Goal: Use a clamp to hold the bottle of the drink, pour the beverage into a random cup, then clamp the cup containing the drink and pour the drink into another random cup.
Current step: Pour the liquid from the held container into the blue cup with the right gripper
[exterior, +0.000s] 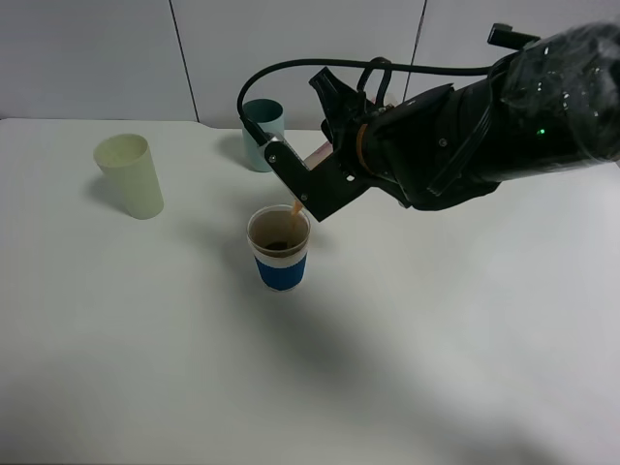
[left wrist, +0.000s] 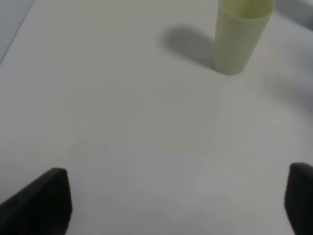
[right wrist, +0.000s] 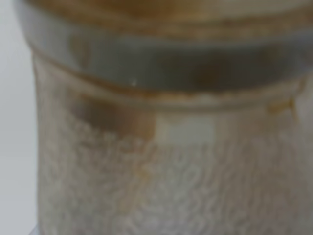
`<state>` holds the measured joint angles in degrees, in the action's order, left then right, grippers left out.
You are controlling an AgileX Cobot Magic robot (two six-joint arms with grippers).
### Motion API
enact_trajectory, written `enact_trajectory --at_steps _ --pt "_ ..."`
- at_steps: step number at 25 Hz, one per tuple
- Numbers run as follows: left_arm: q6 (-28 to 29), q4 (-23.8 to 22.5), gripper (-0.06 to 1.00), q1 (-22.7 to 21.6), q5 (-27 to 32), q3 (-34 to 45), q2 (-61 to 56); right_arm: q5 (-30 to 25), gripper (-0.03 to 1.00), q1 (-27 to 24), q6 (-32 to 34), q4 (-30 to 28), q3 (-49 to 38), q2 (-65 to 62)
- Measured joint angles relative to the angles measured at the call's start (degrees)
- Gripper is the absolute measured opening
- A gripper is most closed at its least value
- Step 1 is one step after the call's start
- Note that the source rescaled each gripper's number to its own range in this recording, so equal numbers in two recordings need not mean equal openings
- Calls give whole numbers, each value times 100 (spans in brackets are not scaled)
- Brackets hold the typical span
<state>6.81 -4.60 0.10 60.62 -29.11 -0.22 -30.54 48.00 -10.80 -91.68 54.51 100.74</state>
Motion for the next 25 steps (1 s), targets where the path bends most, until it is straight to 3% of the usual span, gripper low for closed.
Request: enact_trajectory --at_steps 25 --pt "0 0 95 0 0 0 0 125 1 163 10 -475 237 0"
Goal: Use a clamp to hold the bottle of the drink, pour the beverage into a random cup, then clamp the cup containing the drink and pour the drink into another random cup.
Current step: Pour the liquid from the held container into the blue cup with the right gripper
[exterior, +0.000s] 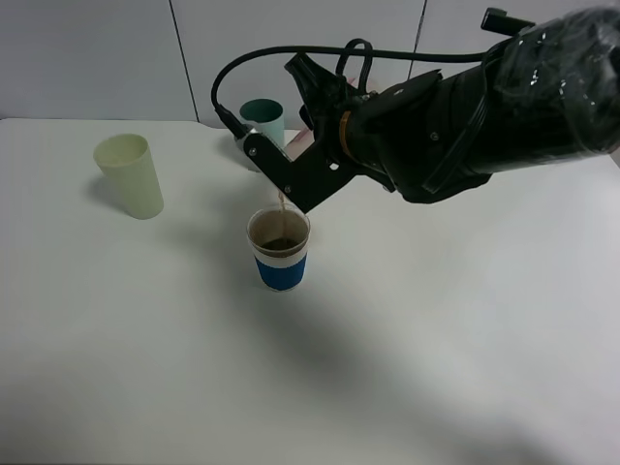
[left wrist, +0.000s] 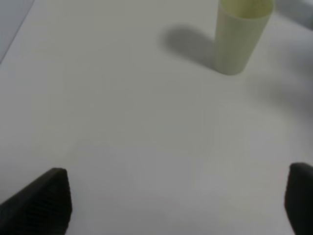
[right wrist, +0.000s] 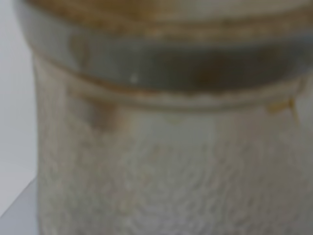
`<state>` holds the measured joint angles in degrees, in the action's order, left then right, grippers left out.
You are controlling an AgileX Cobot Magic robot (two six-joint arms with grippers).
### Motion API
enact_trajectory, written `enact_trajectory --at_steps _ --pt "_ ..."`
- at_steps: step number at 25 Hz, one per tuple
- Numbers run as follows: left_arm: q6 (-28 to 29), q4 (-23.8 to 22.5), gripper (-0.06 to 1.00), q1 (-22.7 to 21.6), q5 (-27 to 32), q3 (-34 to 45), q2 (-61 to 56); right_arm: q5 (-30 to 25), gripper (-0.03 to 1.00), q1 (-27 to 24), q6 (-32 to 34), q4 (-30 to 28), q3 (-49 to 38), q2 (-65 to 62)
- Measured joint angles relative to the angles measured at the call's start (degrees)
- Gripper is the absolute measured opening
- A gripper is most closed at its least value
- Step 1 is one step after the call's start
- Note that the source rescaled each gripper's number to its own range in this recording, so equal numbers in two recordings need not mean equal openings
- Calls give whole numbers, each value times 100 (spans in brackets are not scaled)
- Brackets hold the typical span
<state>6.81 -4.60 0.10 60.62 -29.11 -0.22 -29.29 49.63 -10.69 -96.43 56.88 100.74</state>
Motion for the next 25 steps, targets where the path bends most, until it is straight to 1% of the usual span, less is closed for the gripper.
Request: enact_trajectory --at_steps 7,18,25 --pt "0 0 95 0 0 0 0 5 1 0 0 -238 0 0" --pt "0 0 95 0 0 0 0 58 1 4 0 -260 0 0" --pt "0 0 95 0 0 0 0 113 1 99 0 -260 0 0"
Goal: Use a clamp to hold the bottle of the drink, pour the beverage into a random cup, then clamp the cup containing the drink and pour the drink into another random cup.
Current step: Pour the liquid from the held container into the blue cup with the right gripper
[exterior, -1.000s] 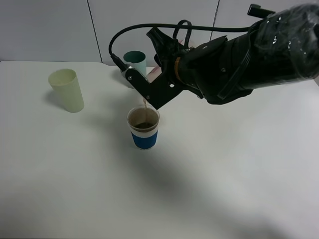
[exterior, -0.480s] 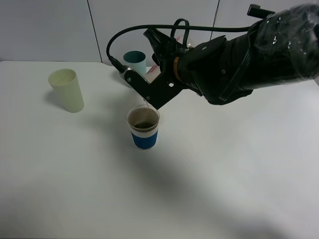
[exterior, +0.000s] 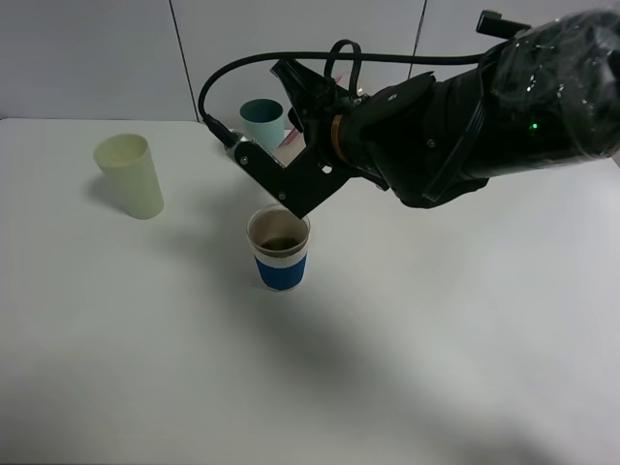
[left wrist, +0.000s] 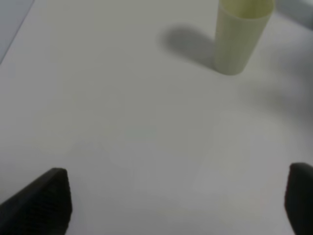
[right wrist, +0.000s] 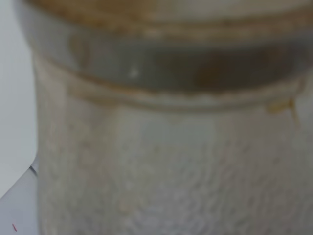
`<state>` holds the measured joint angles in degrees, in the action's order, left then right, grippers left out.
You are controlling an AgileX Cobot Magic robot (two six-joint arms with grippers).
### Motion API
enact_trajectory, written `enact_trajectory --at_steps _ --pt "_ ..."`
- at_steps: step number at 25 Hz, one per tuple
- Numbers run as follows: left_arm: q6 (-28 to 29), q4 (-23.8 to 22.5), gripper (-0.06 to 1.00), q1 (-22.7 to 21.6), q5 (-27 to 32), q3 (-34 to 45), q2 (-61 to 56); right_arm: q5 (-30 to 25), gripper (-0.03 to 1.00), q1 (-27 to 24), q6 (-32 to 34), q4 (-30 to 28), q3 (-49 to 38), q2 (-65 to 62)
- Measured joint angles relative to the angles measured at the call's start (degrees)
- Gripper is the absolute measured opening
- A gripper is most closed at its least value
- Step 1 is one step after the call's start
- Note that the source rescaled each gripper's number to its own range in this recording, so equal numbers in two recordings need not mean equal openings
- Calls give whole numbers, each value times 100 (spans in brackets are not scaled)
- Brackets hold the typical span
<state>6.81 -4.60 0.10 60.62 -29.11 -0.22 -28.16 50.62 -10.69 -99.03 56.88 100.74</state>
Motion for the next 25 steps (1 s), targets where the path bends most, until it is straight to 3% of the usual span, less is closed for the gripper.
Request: enact_trajectory --at_steps 14,25 --pt "0 0 95 0 0 0 0 -100 0 32 -35 -2 0 0" --pt "0 0 95 0 0 0 0 -100 0 32 -673 -2 0 0"
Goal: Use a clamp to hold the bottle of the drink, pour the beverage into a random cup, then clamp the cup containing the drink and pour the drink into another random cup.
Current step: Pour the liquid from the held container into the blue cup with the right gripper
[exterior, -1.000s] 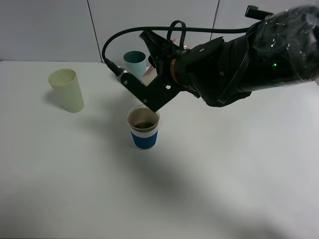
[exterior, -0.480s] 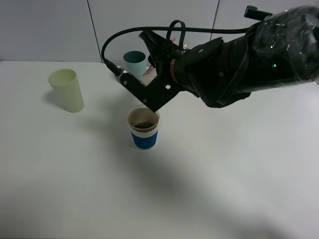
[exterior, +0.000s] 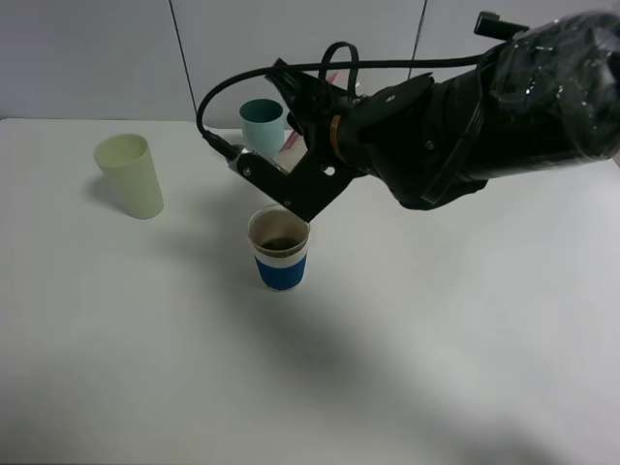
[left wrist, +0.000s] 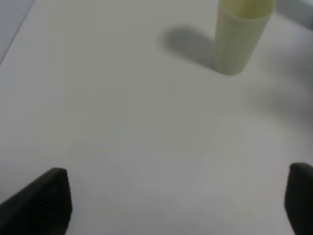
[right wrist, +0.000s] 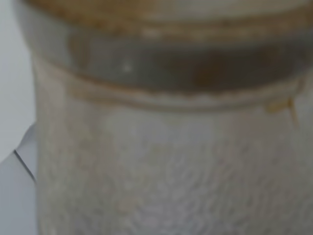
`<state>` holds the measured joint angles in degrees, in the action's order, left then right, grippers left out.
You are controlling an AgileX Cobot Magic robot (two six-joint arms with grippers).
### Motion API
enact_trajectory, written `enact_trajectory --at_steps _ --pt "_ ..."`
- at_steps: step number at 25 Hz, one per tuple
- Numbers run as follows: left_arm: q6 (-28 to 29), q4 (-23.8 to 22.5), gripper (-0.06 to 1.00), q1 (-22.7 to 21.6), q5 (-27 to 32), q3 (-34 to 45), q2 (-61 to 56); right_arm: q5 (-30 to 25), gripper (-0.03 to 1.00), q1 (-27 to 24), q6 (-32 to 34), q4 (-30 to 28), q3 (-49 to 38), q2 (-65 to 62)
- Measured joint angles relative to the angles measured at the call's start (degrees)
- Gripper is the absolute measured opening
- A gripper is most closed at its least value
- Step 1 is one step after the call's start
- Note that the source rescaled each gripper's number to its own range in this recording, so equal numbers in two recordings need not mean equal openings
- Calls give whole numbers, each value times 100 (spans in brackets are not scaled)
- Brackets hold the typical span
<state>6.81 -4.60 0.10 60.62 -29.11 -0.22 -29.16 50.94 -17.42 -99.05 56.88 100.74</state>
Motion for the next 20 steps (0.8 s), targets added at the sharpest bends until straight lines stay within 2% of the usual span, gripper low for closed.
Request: enact_trajectory --at_steps 10,20 --pt "0 0 95 0 0 0 0 99 0 117 -390 0 0 0" --pt "0 0 95 0 0 0 0 65 0 165 -432 0 0 -121"
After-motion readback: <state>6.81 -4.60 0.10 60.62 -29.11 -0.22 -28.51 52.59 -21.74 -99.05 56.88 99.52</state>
